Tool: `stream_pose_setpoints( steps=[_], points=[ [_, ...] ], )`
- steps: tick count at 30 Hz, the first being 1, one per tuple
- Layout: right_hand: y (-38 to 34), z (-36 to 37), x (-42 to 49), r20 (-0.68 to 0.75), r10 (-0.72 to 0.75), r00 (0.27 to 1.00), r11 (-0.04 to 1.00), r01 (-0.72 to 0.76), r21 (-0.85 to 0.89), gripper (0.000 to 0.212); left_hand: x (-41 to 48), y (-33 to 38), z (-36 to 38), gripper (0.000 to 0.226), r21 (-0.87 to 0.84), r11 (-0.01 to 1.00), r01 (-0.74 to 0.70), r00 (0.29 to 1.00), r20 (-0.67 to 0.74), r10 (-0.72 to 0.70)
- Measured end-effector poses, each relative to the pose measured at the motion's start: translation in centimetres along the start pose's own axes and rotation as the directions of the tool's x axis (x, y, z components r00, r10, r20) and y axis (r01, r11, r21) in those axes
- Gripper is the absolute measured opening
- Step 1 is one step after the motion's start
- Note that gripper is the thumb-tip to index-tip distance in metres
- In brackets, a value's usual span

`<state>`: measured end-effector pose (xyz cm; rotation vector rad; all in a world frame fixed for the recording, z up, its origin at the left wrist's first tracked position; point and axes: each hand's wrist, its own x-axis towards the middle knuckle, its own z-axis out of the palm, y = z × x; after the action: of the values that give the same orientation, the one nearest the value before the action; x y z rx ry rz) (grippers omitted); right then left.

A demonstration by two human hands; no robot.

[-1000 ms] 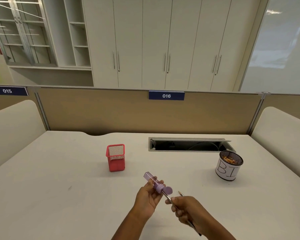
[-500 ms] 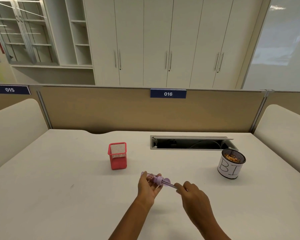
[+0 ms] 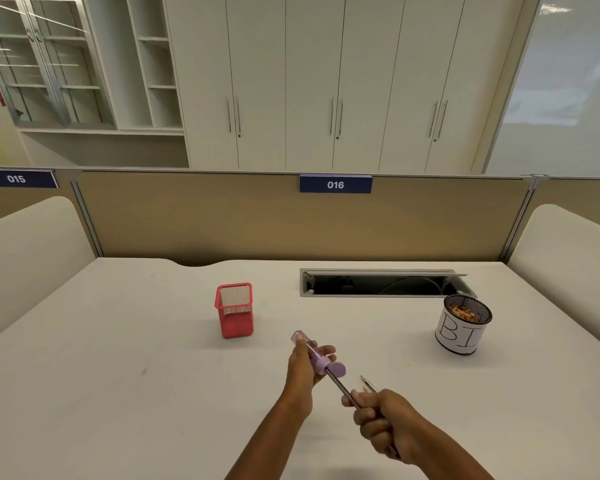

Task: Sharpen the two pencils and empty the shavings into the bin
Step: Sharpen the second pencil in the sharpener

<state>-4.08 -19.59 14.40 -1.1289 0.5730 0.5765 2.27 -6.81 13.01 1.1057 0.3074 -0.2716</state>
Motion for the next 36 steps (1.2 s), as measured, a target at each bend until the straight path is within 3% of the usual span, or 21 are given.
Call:
stream_pose_setpoints(
  steps=[2, 4, 6, 9, 11, 12, 13, 15, 16, 17, 18, 20, 21, 23, 25, 28, 29, 31, 34, 36],
  points=[
    [0.1, -0.2, 0.0, 0.019, -0.014, 1.000, 1.000, 0.014, -0.004, 0.027, 0.1, 0.2, 0.2, 0.034, -0.026, 0.999, 0.026, 0.998, 0.053, -0.025],
    [0.1, -0.3, -0.3, -0.031, -0.155, 0.987, 0.961, 0.144, -0.236, 0.016, 0.3, 0.4, 0.2, 0.031, -0.051, 0.997, 0.052, 0.995, 0.083, -0.048],
    [0.0, -0.6, -0.2, -0.066, -0.376, 0.924, 0.810, 0.294, -0.507, 0.008, 0.5, 0.4, 0.1, 0.028, -0.075, 0.995, 0.066, 0.996, 0.066, -0.061],
    [0.1, -1.3, 0.0, -0.010, -0.685, 0.728, 0.410, 0.375, -0.831, 0.015, 0.7, 0.2, -0.3, 0.023, -0.170, 0.983, 0.072, 0.996, 0.070, -0.061],
    [0.2, -2.3, 0.7, 0.099, -0.870, 0.484, 0.032, 0.255, -0.966, 0.011, 0.6, 0.1, -0.2, 0.020, -0.211, 0.975, 0.065, 0.995, 0.091, -0.047],
    [0.3, -2.7, 0.8, 0.185, -0.900, 0.395, -0.114, 0.196, -0.974, 0.009, 0.5, 0.0, -0.2, 0.019, -0.218, 0.974, 0.058, 0.994, 0.098, -0.038],
    [0.2, -2.7, 0.7, 0.266, -0.900, 0.346, -0.235, 0.128, -0.963, 0.006, 0.3, 0.0, -0.1, 0.018, -0.227, 0.973, 0.051, 0.994, 0.106, -0.027],
    [0.2, -2.6, 0.8, 0.350, -0.894, 0.280, -0.344, 0.075, -0.936, 0.008, 0.0, 0.0, 0.0, 0.019, -0.237, 0.971, 0.039, 0.994, 0.111, -0.013],
    [0.4, -2.5, 0.9, 0.346, -0.888, 0.303, -0.342, 0.069, -0.937, 0.014, -0.1, 0.0, 0.1, 0.019, -0.228, 0.973, 0.032, 0.994, 0.111, -0.007],
    [0.5, -2.2, 0.8, 0.282, -0.892, 0.353, -0.267, 0.091, -0.959, 0.017, -0.2, 0.0, 0.1, 0.020, -0.212, 0.977, 0.027, 0.994, 0.114, -0.003],
    [0.6, -2.0, 0.9, 0.178, -0.890, 0.421, -0.139, 0.122, -0.983, 0.020, -0.3, 0.0, 0.0, 0.020, -0.200, 0.980, 0.022, 0.993, 0.115, 0.001],
    [0.4, -1.6, 0.7, 0.023, -0.759, 0.651, 0.216, 0.285, -0.934, 0.030, -0.5, 0.2, -0.1, 0.020, -0.195, 0.980, 0.024, 0.994, 0.113, -0.002],
    [0.1, -1.5, 0.5, -0.013, -0.665, 0.747, 0.426, 0.365, -0.827, 0.036, -0.5, 0.2, -0.1, 0.020, -0.197, 0.980, 0.027, 0.994, 0.113, -0.005],
    [-0.8, -1.5, -0.3, -0.050, -0.401, 0.915, 0.798, 0.322, -0.510, 0.036, -0.7, 0.3, -0.1, 0.021, -0.202, 0.979, 0.038, 0.993, 0.116, -0.015],
    [-1.2, -1.6, -0.8, 0.000, -0.111, 0.994, 0.971, 0.109, -0.214, 0.030, -0.8, 0.4, 0.0, 0.021, -0.205, 0.977, 0.060, 0.991, 0.126, -0.034],
    [-1.3, -1.3, -1.1, 0.090, 0.024, 0.996, 1.000, -0.024, -0.002, 0.025, -0.7, 0.7, 0.1, 0.021, -0.168, 0.983, 0.069, 0.988, 0.151, -0.043],
    [-1.2, -1.3, -1.1, 0.090, 0.001, 0.996, 1.000, 0.000, -0.013, 0.024, -0.7, 0.8, 0.1, 0.021, -0.159, 0.985, 0.066, 0.987, 0.155, -0.042],
    [-1.2, -0.8, -1.1, 0.023, -0.126, 0.992, 0.971, 0.128, -0.202, 0.017, -0.5, 0.9, 0.2, 0.021, -0.161, 0.985, 0.065, 0.988, 0.151, -0.041],
    [-1.7, -0.5, -1.4, -0.052, -0.410, 0.910, 0.764, 0.312, -0.565, 0.020, -0.5, 0.6, 0.0, 0.022, -0.224, 0.971, 0.081, 0.989, 0.138, -0.050],
    [-1.8, -0.8, -1.7, -0.006, -0.555, 0.832, 0.513, 0.337, -0.789, 0.027, -0.5, 0.3, -0.4, 0.023, -0.305, 0.948, 0.089, 0.991, 0.122, -0.053]
  ],
)
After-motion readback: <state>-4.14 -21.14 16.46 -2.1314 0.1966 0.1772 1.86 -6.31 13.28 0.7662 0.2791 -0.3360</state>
